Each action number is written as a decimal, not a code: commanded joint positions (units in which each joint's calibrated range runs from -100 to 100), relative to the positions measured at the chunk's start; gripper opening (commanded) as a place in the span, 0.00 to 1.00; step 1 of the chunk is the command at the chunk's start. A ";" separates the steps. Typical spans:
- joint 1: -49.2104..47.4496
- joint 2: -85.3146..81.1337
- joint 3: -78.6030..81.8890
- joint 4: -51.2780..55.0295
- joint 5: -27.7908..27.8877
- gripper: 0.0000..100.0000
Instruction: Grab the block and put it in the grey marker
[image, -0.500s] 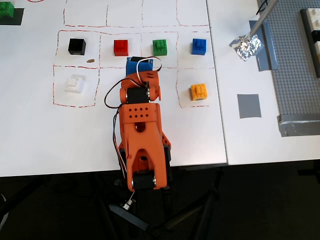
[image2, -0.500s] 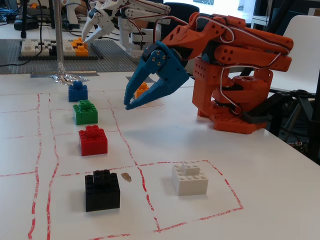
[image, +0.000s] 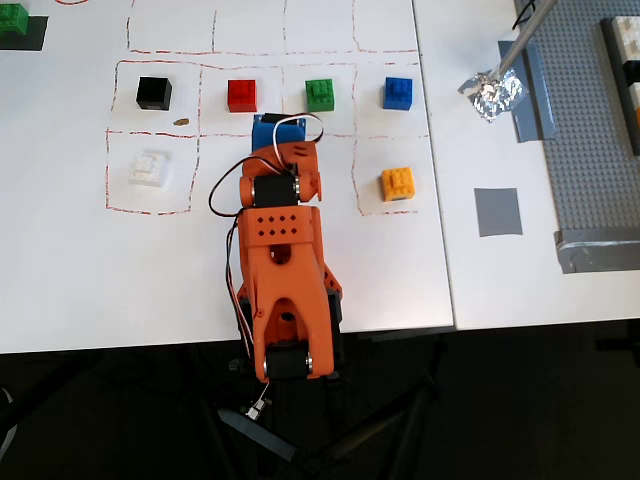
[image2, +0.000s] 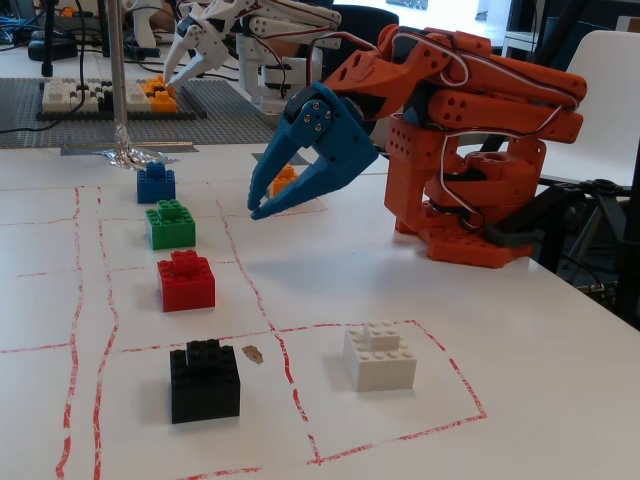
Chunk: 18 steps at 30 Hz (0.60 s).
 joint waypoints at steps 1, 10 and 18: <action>-0.67 -0.94 0.90 -0.18 0.68 0.00; -2.78 5.43 -3.54 2.27 0.15 0.00; -7.46 18.87 -16.69 7.33 -0.93 0.00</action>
